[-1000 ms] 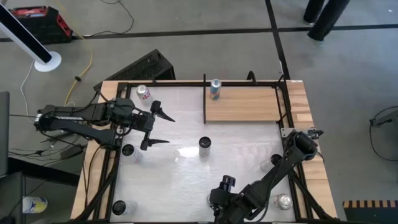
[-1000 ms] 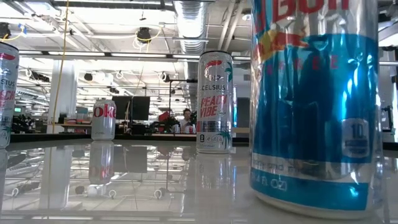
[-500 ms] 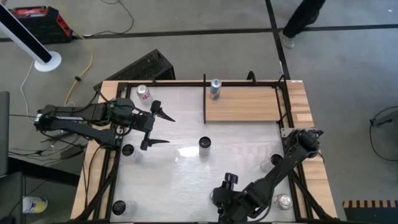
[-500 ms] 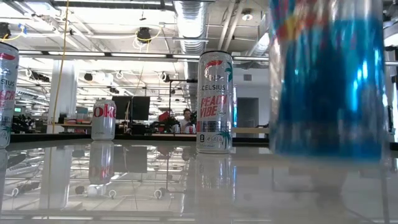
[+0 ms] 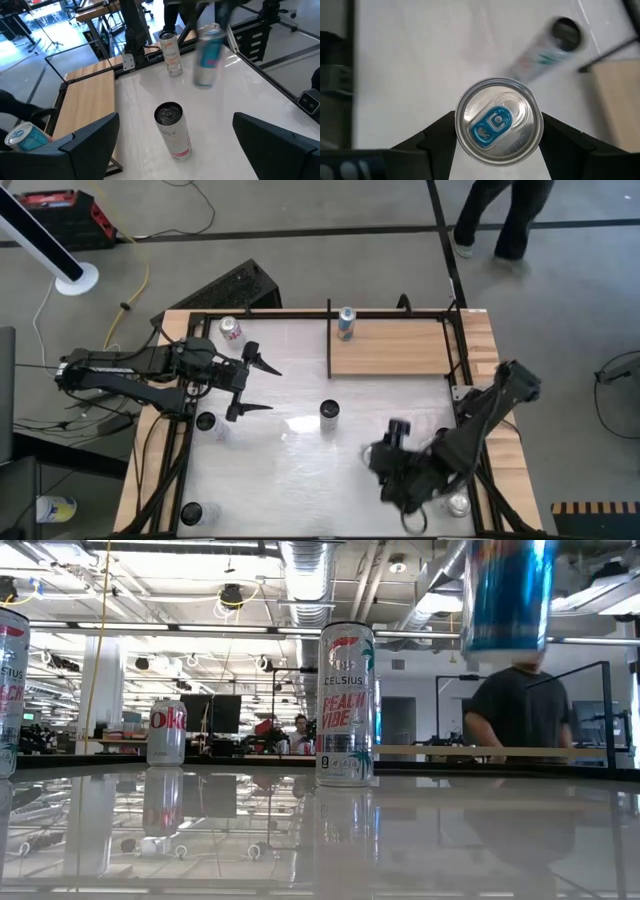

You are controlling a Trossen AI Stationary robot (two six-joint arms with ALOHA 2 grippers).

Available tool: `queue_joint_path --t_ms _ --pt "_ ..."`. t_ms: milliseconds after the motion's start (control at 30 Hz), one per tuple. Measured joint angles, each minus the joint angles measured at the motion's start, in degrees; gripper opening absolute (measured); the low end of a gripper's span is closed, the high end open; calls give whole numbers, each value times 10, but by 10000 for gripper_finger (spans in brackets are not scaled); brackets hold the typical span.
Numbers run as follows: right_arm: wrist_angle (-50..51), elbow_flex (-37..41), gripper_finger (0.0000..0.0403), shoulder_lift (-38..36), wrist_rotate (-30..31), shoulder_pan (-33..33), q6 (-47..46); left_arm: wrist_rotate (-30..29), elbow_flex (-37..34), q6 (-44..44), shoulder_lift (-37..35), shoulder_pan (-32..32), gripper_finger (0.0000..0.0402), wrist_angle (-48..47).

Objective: Place canned beverage on shelf
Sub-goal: Put the blue soda can on the shelf aligned with the other blue soda can

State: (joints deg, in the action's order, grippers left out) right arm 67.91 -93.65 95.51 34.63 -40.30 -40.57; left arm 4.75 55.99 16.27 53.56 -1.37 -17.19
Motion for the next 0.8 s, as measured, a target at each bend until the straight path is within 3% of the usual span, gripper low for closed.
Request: queue_joint_path --t_ms 200,333,400,633,800 --pt "-36 165 263 -179 -10 68 54 -10 0 21 0 1 375 8" --pt "-155 256 263 -289 -77 181 197 -11 0 32 0 14 375 22" --pt "-214 292 263 -319 -140 257 286 -11 0 37 0 23 375 28" --pt "-273 313 263 -317 -367 530 493 -11 0 14 0 51 375 38" --pt "-282 269 263 -251 -461 635 581 -11 0 -7 -3 67 375 38"
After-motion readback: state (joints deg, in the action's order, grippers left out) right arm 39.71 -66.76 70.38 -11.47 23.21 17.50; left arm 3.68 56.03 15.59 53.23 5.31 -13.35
